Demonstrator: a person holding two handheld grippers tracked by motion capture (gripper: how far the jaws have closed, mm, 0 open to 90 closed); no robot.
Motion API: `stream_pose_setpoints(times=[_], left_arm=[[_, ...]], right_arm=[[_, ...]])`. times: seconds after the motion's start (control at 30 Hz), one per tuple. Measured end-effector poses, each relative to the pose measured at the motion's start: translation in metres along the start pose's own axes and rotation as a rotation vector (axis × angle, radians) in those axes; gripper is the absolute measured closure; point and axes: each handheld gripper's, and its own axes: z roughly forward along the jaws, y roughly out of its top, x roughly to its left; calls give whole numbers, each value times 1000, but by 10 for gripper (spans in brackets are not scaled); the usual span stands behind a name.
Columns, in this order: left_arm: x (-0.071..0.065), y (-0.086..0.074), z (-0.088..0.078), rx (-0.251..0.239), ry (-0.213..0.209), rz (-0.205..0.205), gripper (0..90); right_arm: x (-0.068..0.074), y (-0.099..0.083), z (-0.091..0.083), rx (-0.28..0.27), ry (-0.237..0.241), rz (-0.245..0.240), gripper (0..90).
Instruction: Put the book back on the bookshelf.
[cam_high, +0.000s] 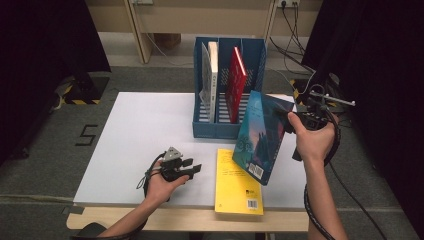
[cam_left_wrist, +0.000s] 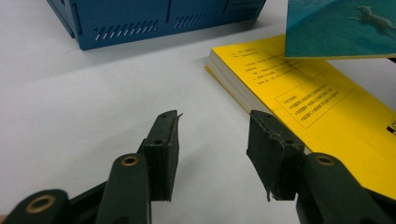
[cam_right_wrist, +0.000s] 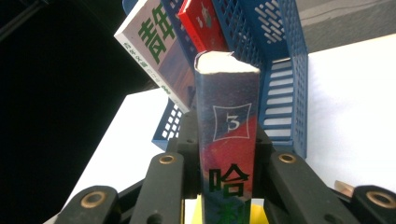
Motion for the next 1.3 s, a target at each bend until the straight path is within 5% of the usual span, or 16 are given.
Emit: stream_pose_setpoints(times=[1.3], left_arm=[[4, -4, -2, -7, 6, -12, 516]], right_arm=[[22, 27, -7, -96, -67, -96, 749]])
